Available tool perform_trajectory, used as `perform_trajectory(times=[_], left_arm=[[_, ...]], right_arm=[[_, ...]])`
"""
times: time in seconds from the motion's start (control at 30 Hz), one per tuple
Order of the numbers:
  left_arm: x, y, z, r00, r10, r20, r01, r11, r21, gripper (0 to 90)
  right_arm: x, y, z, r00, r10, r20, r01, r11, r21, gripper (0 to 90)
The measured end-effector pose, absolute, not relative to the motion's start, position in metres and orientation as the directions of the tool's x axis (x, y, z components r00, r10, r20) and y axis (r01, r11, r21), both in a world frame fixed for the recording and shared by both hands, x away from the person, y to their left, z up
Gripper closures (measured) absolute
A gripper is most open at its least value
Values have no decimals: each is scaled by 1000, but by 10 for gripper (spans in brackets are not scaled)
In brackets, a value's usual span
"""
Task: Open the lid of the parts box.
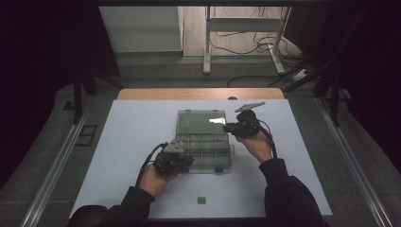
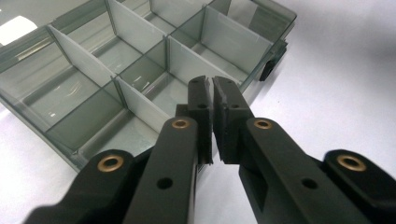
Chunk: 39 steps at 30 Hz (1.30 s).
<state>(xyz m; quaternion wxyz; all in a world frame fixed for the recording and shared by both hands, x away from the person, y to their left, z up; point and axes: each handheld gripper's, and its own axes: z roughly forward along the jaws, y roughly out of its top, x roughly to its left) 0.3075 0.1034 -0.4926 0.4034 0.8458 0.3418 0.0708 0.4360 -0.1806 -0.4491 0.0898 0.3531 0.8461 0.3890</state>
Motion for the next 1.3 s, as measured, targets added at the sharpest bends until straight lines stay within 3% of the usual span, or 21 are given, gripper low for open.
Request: perform_trajectory(times=[0.33, 0.77, 1.3], left_arm=[[305, 113, -482, 748, 643, -167, 532, -430, 729, 706], [300, 133, -469, 724, 675, -143, 538, -422, 730, 566], [292, 158, -459, 694, 708, -133, 549, -400, 734, 275]], right_arm=[[417, -181, -442, -741, 665, 95, 504, 457, 733, 582], [391, -188, -437, -759, 649, 53, 466, 484, 741, 455], [358, -202, -431, -763, 645, 46, 442, 468, 765, 274]])
